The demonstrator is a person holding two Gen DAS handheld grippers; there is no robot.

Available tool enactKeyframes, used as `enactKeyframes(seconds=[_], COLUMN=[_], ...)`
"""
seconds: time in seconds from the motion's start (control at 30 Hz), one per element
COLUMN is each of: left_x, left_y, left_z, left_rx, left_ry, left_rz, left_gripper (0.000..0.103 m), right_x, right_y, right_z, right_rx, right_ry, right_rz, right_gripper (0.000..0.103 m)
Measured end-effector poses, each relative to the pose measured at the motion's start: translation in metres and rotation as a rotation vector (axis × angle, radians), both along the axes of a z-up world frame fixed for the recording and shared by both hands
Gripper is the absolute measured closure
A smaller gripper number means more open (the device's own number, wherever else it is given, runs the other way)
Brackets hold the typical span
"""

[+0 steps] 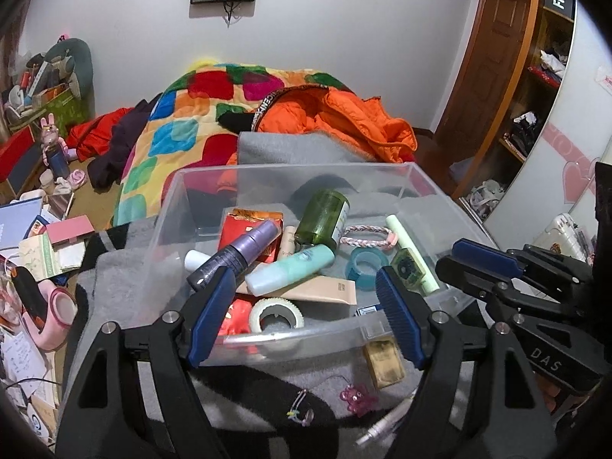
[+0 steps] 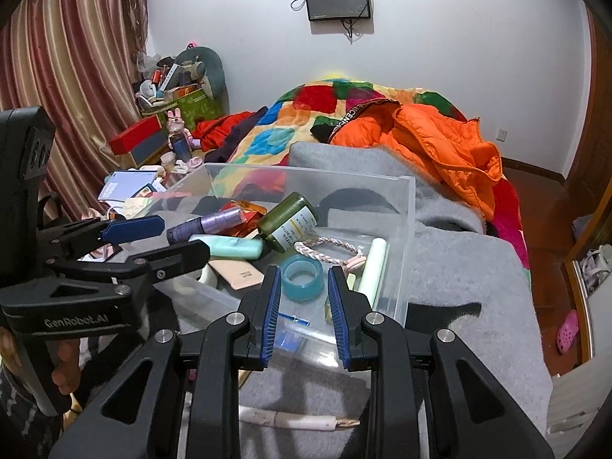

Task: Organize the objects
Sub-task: 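Carry the mint bottle and green packet into the clear box and release both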

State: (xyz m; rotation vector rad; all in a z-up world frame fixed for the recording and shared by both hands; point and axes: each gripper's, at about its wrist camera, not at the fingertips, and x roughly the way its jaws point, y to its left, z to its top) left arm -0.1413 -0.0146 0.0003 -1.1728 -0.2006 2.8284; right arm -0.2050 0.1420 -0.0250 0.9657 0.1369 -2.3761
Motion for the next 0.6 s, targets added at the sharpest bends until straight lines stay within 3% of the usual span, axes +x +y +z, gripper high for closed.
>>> enactKeyframes(seconds=[0.2,0.4,0.6], left_x=[0.021,0.048,0.072], left_y=[-0.004,-0.017,-0.033], left_z=[0.013,0.016,0.002], left_rx=[-0.024,-0.049,-0.047], left_ry=[0.038,0.049,0.025], left_rz=[0.003,0.008,0.030], left_gripper=[0.017,0.017,0.017], right_x=[0.016,0.032,0.043], right_y=[0.006,0.009,0.005], right_z=[0.010,0.018,0.013], right_rx=[-0.025,-0.040,-0.038], right_ry=[0.021,0.041,0.022], right_rz=[-0.002,0.009,0.021], right_gripper=[0.064,0.060,0.059])
